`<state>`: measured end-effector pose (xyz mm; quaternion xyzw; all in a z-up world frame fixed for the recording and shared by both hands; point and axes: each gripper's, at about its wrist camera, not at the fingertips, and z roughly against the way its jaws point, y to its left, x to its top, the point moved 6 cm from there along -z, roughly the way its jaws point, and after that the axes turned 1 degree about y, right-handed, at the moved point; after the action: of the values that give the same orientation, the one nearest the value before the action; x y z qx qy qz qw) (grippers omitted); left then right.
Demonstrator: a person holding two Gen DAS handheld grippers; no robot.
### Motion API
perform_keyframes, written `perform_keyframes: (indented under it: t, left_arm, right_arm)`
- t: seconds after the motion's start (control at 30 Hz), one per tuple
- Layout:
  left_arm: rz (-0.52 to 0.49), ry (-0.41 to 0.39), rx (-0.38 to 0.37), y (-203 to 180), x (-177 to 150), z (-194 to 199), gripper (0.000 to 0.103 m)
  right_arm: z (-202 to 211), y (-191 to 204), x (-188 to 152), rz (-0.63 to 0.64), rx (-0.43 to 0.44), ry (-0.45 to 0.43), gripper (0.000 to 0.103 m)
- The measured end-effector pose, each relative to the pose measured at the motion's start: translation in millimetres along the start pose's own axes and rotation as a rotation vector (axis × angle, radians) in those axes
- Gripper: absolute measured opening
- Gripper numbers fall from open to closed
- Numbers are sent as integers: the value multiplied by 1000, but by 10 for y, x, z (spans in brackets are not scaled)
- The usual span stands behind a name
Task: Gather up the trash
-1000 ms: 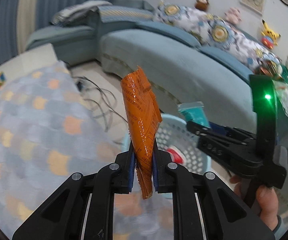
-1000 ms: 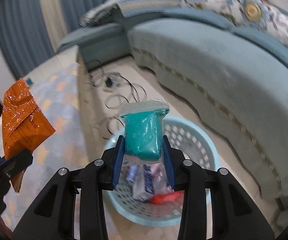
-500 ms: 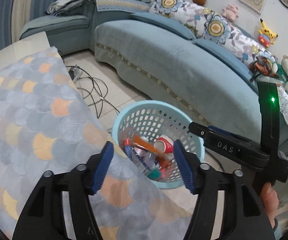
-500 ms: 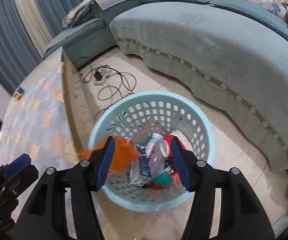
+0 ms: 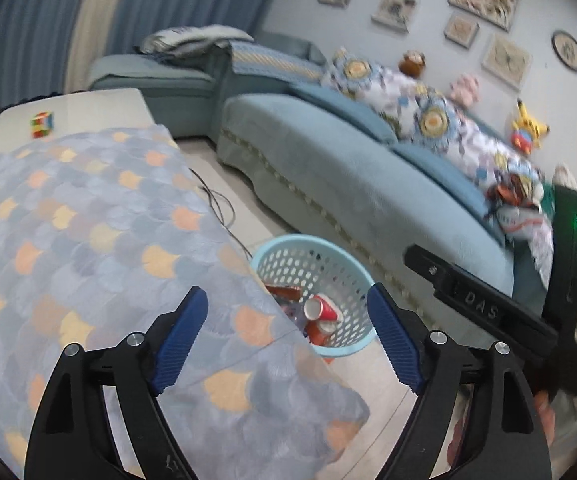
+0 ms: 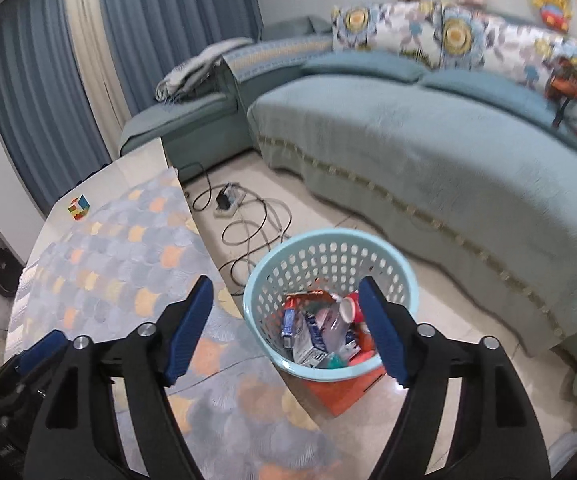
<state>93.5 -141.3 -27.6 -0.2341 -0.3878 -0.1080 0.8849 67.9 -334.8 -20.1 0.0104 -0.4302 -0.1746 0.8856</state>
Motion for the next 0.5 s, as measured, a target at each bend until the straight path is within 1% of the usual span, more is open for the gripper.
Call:
perform_keyframes:
  t: [0.03, 0.1, 0.13, 0.2, 0.27, 0.33, 0.4, 0.5]
  left_arm:
    - [16, -15, 10, 15, -33, 81, 81]
    - [46, -50, 34, 51, -70, 216, 81]
    - [52, -69, 50, 60, -81, 276, 81]
    - [49, -119, 97, 90, -108, 410, 82]
    - [30, -167, 146, 110, -131, 503, 82]
    - [-16, -213, 215, 113, -158, 546, 82]
    - [-52, -234, 256, 136, -165, 542, 85]
    - [-81, -253, 301, 221, -169, 496, 85]
  right_arm:
    - [70, 10, -25, 0, -23, -13, 75]
    - [186, 48, -89, -14, -22, -32, 76]
    - [222, 68, -121, -20, -23, -39, 76]
    - [309, 93, -208, -40, -62, -73, 76]
    - [404, 104, -335, -83, -116, -118, 77]
    - [457, 109, -416, -96, -152, -154, 78]
    - [493, 135, -434, -78, -191, -203, 80]
    - [529, 153, -414, -70, -216, -260, 80]
